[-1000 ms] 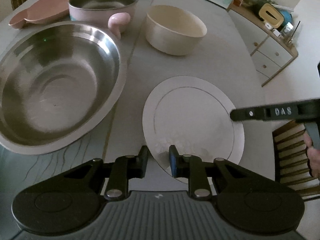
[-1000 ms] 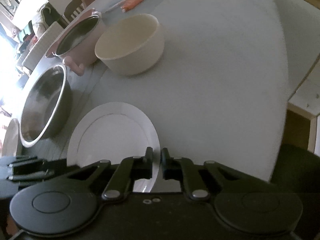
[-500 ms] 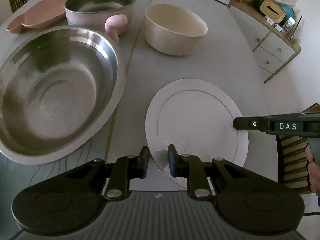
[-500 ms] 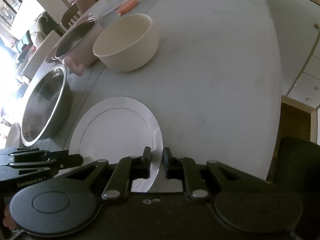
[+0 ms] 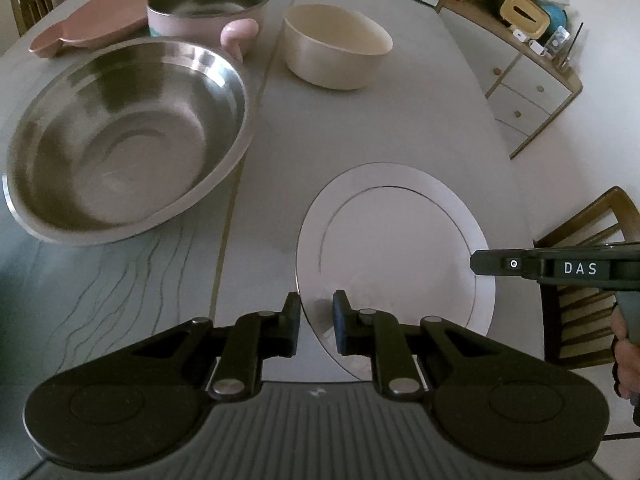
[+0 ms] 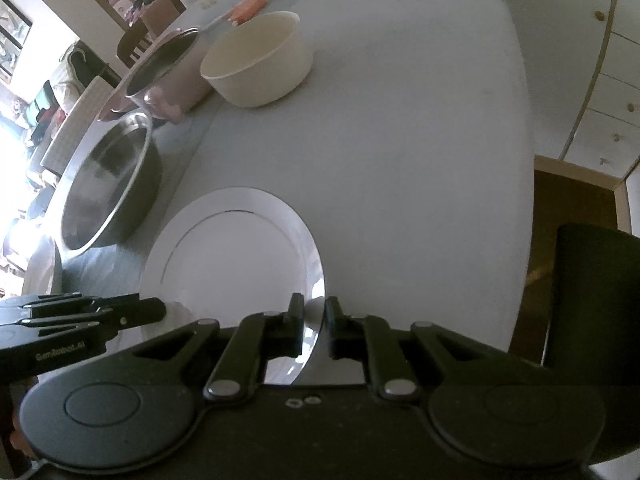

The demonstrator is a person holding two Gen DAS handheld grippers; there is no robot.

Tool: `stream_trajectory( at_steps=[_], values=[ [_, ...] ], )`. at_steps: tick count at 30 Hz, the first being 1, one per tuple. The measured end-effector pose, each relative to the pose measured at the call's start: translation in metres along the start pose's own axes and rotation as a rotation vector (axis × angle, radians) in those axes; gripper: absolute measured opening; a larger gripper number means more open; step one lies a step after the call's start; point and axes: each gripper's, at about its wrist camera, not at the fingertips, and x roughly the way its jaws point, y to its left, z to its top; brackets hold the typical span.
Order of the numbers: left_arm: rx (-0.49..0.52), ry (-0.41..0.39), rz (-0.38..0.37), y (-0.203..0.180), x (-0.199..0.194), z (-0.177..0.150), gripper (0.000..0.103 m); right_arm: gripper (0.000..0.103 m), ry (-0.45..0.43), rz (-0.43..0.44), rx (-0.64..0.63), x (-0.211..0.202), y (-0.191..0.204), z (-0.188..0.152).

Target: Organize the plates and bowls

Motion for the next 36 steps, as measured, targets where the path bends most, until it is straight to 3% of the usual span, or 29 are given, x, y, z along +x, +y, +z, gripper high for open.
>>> stream_trajectory(
  at_steps=[7,22,36],
  values=[
    [-0.006,-0.016,0.01,0.014,-0.025,-0.013,0.016,0.011,-0.021,0.005,-0.006,-0.012,0.027,-0.017],
    [-0.005,-0.074,0.014,0.083,-0.088,-0.038,0.016,0.01,-0.054,-0.002,-0.05,-0.019,0.119,-0.043],
    [0.009,-0.068,0.02,0.201,-0.132,-0.045,0.016,0.009,-0.052,0.0,-0.051,0.017,0.238,-0.06]
  ],
)
